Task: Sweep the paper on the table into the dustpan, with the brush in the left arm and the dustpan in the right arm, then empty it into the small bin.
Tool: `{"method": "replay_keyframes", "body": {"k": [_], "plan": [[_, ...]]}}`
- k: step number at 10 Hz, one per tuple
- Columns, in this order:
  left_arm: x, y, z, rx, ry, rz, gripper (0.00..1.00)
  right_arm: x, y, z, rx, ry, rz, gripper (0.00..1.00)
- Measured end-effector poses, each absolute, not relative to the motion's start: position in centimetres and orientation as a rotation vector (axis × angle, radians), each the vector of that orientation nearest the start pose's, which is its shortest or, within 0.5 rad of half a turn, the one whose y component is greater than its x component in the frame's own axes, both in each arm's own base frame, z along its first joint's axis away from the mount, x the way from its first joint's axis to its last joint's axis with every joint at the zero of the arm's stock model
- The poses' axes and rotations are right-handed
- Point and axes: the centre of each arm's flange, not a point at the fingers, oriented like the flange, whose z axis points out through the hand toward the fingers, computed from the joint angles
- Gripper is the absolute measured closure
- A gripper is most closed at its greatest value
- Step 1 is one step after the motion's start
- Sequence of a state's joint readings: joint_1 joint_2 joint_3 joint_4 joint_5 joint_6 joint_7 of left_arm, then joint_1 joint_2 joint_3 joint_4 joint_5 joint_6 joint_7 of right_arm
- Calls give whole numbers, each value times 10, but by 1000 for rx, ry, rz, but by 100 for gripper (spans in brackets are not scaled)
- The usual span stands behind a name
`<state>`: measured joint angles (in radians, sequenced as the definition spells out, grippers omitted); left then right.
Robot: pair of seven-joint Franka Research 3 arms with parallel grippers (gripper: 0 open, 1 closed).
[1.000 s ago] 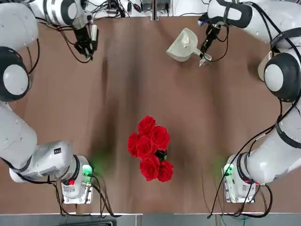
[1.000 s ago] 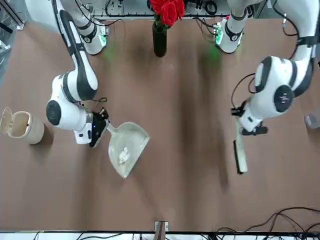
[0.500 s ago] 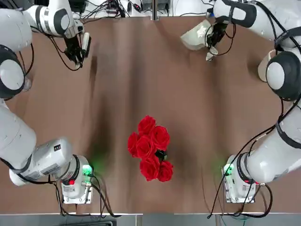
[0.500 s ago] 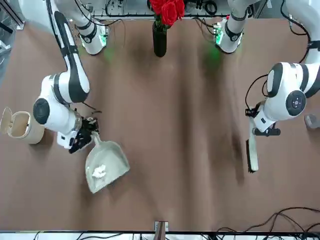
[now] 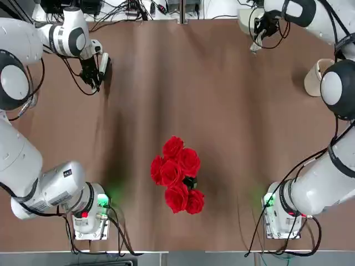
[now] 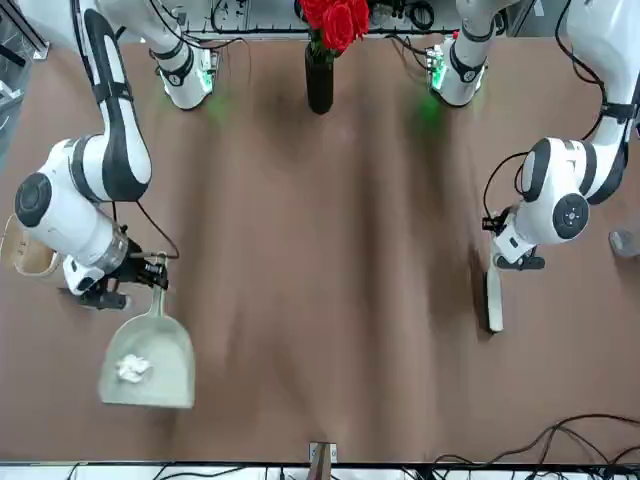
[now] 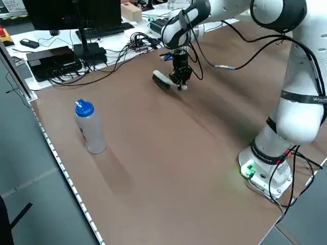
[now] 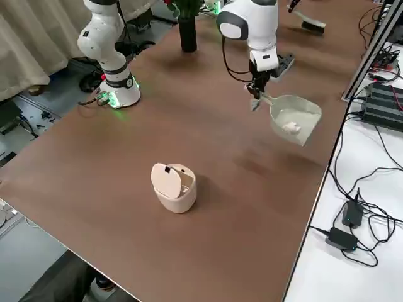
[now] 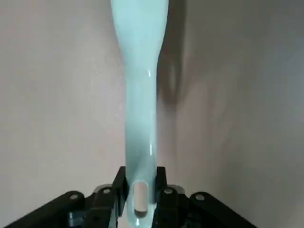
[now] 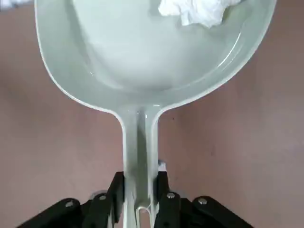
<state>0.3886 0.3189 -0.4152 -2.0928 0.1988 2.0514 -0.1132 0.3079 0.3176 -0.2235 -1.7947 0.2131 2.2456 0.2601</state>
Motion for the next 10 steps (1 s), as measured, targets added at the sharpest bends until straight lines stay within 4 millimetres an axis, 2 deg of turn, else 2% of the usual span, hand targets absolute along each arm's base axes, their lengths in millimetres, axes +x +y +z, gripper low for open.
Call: {"method": "replay_keyframes", "body": {"k": [3,7,10], "plan": [[544,8,248,-3067,39,489,72,655,67,399,-2795,934,-305,67],[544,7,246,-3070,43,491,67,652,62,387,-2528,1535,-300,67],[546,7,248,-3072,42,478,59,655,56,391,-2291,1819,-316,67]]}}
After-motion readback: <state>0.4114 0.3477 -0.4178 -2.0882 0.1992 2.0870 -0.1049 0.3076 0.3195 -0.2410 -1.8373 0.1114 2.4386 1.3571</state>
